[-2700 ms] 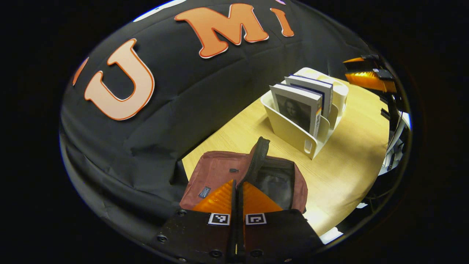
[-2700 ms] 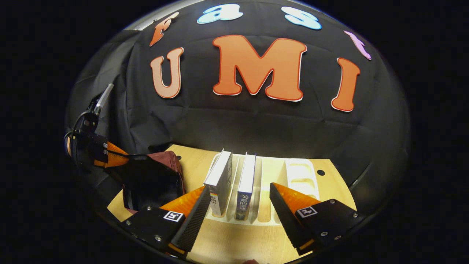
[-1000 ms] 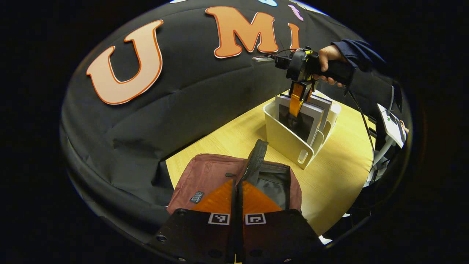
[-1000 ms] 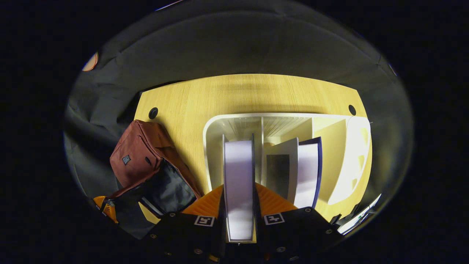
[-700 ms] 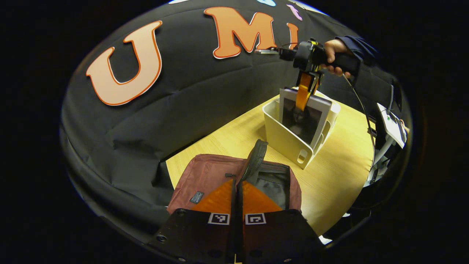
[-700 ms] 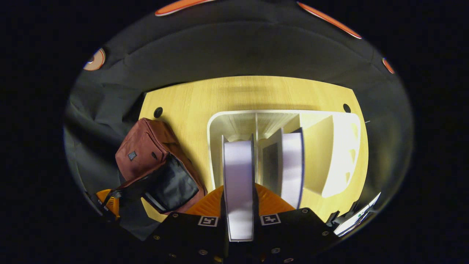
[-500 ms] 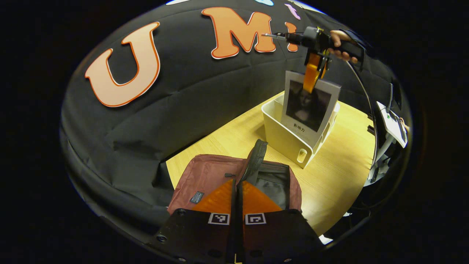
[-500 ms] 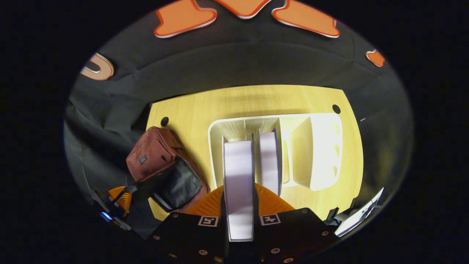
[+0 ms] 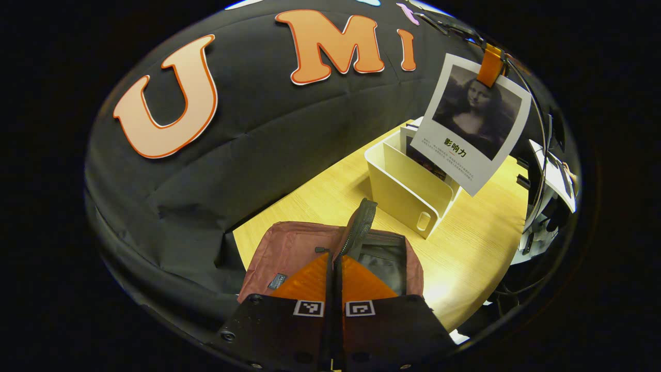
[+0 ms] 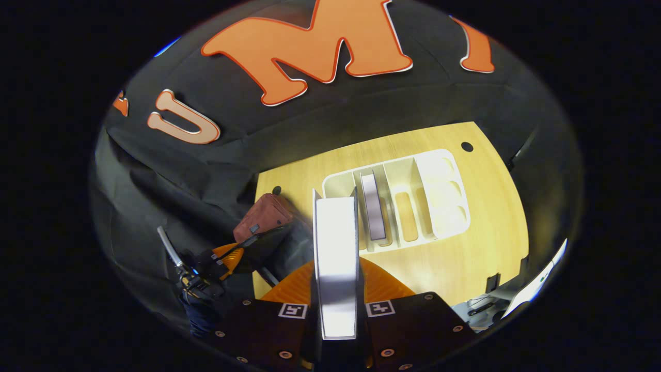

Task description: Open the schoolbag, grab two books from the bookshelf and put them into the schoolbag.

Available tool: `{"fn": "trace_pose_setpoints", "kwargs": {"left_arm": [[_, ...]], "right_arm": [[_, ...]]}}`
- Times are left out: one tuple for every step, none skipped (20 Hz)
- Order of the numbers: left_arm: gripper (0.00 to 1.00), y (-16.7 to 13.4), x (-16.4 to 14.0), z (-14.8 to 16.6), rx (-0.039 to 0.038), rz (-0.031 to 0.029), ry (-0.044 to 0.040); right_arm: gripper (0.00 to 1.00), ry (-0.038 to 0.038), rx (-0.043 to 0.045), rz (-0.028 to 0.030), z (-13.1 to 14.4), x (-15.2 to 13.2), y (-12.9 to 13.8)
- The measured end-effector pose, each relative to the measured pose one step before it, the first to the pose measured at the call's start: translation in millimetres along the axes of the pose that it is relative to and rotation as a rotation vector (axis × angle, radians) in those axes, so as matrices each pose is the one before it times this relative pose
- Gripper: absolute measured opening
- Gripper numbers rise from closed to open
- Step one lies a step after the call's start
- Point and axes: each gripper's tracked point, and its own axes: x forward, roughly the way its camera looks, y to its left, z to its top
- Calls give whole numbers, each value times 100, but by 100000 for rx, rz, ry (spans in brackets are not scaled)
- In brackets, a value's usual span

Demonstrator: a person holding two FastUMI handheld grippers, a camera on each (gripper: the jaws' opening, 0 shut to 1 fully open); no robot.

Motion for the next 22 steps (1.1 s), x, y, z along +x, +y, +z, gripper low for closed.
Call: {"fn": "trace_pose_setpoints", "kwargs": {"left_arm": [[1,-66,-40,131,318,113,237],[1,48,-22,212,445,107,185],[1,45,-37,118,-236,-122,71],[1,13,-4,234,-561,-209,183],[1,-25,-90,221,-819,-121,51],[1,-16,-114,142,-734,-735,128],[1,111,-16,129,-779,-249,411],[1,188,-65,133,-33,80,465],[1,186,-99,287,-14,247,51],[1,141,83,323,-575,-328,617],[1,179,-83,79,-439,-124,495],[1,164,50,292,-159,44,277],[1,198,-123,20,-454,329,263],[1,-60,-16,174,-940,-244,211],[1,-142,-107,24,-437,-452,189],[1,-130,-19,280,190,-50,31],[1,-35,-93,-11,416,-207,255],[1,-115,-124,148,252,-71,-50],[1,-69,-50,116,127,-57,176],[1,-131,-78,297,-388,-276,-322],[1,-207,-162,132,-559,-423,-383],[1,-133,-185,188,-490,-547,-344]], "right_arm": [[26,-1285,2056,2852,-619,-216,67],[27,-1086,2151,2156,-370,517,172],[26,-379,2029,2524,-791,466,-33],[26,-172,3358,2971,-715,578,130],[27,705,3579,3222,-1413,384,74],[26,551,3712,3494,-934,660,135],[26,761,3426,2592,-1003,890,-93],[26,657,2627,2099,-815,1036,28],[25,302,1835,1614,-656,1185,104],[26,666,873,1741,-651,1115,214],[26,303,964,1288,-915,880,151],[26,188,326,1300,-646,925,265],[25,-214,1141,665,-641,1193,299],[25,229,743,997,-526,1145,363],[25,128,969,806,-729,1088,263],[25,370,993,796,-430,1129,139],[25,-31,582,566,-508,1111,125],[25,58,836,479,-294,1197,148],[25,-39,829,860,-449,949,173],[25,-280,1205,484,-243,1069,159],[25,-444,514,195,-374,683,-93],[25,374,845,536,-439,1088,178]]}}
